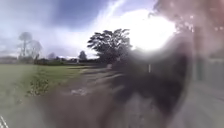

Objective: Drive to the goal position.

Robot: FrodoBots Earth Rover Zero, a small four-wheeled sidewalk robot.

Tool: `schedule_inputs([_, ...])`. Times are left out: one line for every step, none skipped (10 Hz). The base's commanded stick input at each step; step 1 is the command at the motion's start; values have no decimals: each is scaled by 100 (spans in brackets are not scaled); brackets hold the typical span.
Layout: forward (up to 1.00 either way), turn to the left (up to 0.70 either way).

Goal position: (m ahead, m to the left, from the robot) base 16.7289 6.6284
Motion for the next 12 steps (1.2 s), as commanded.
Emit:
schedule_inputs([85, -25])
schedule_inputs([85, -29])
schedule_inputs([85, -34])
schedule_inputs([85, -31])
schedule_inputs([85, -27])
schedule_inputs([85, -24])
schedule_inputs([85, 0])
schedule_inputs([85, 0])
schedule_inputs([85, 0])
schedule_inputs([85, 0])
schedule_inputs([85, 0])
schedule_inputs([85, 0])
